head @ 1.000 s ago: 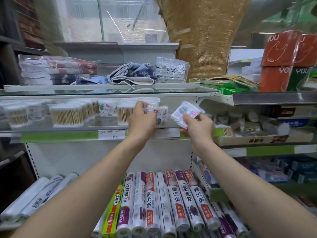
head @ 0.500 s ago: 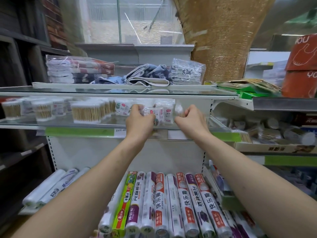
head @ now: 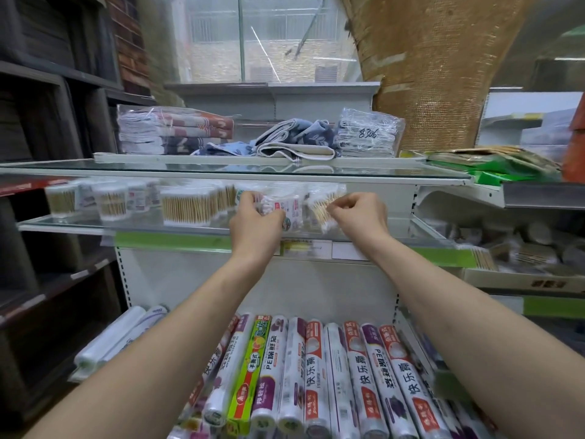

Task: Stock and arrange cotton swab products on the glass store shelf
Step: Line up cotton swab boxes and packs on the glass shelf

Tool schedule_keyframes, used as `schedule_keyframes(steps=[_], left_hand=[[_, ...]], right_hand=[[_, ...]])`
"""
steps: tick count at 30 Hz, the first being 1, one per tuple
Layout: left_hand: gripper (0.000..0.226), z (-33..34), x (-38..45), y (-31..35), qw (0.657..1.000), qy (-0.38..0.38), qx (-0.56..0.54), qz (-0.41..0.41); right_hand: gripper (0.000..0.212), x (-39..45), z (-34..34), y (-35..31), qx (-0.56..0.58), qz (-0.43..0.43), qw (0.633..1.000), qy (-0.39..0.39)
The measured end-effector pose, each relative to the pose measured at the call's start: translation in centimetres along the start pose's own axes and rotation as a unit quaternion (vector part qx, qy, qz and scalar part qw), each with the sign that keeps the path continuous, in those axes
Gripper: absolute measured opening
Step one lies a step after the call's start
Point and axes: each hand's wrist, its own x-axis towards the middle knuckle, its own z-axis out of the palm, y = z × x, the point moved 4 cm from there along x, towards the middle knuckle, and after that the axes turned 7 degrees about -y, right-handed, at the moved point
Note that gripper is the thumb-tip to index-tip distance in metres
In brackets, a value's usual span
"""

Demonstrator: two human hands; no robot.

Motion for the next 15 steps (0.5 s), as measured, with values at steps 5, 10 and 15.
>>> schedule_keyframes(steps=[5, 10, 15], left_hand=[[0.041, -0.4, 0.4, -0.3, 1.000, -0.015, -0.020, -0.002], [0.047, -0.2, 0.8, -0.1, 0.999, -0.034, -0.030, 0.005], [0.026, 1.3, 1.0, -0.1, 0.998, -0.047, -0.038, 0.020]], right_hand=[[0.033, 0.7, 0.8, 0.0, -0.021, 0.020, 1.000, 0.009], [0.038, 1.2, 1.0, 0.8, -0.085, 0.054, 0.995, -0.023], [0.031, 0.8, -0.5, 1.3, -0.047, 0.006, 0.996, 0.079]])
